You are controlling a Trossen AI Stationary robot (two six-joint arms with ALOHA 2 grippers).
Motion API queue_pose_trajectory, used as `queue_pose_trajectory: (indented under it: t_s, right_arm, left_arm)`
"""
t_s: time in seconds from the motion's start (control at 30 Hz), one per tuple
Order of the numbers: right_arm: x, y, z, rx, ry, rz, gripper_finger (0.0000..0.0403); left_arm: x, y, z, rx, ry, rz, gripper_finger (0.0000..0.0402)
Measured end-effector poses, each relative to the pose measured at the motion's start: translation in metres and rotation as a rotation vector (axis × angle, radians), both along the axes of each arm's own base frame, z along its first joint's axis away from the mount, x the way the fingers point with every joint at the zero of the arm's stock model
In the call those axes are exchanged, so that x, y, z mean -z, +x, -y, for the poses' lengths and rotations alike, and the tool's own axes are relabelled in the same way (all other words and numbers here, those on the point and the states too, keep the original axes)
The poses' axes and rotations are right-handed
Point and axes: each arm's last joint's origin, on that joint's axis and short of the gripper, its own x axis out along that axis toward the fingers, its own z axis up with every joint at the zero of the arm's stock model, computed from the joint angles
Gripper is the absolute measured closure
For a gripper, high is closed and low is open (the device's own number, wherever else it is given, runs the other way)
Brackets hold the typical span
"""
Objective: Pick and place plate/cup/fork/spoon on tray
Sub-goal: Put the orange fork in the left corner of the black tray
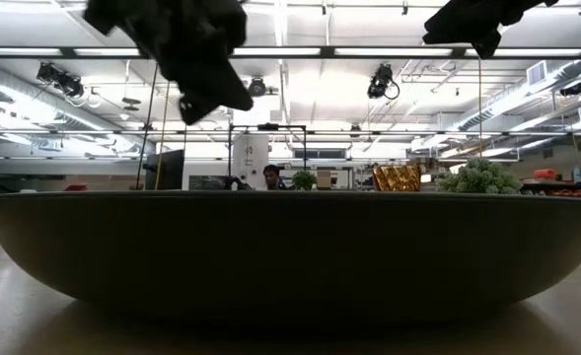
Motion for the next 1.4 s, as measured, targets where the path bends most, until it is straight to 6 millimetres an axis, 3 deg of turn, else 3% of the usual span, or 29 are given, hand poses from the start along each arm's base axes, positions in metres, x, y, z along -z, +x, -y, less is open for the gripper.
queue_pose_trajectory:
  t_s: [0.2,0.4,0.63,0.8,1.07,1.4]
  right_arm:
    - [-0.001,0.000,0.000,-0.002,-0.003,0.009,0.0287]
    - [-0.002,0.001,0.000,-0.046,-0.147,-0.014,0.0287]
    - [-0.011,0.004,-0.001,-0.037,-0.103,0.084,0.0287]
    - [-0.015,0.005,-0.001,-0.035,-0.089,0.124,0.0287]
    - [-0.008,0.005,-0.003,-0.113,-0.088,0.050,0.0287]
    - [0.002,0.007,-0.008,-0.198,-0.077,-0.035,0.0287]
  left_arm:
    - [-0.002,-0.012,0.036,-0.138,-0.005,-0.002,0.0390]
    - [0.005,-0.025,0.053,-0.346,-0.062,-0.060,0.0390]
    - [0.022,-0.052,0.049,-0.682,-0.074,-0.239,0.0387]
    - [0.028,-0.068,0.044,-0.880,-0.101,-0.335,0.0357]
    - [0.030,-0.071,0.052,-1.006,-0.236,-0.306,0.0283]
    - [0.058,-0.070,0.072,-1.160,-0.305,-0.353,0.0290]
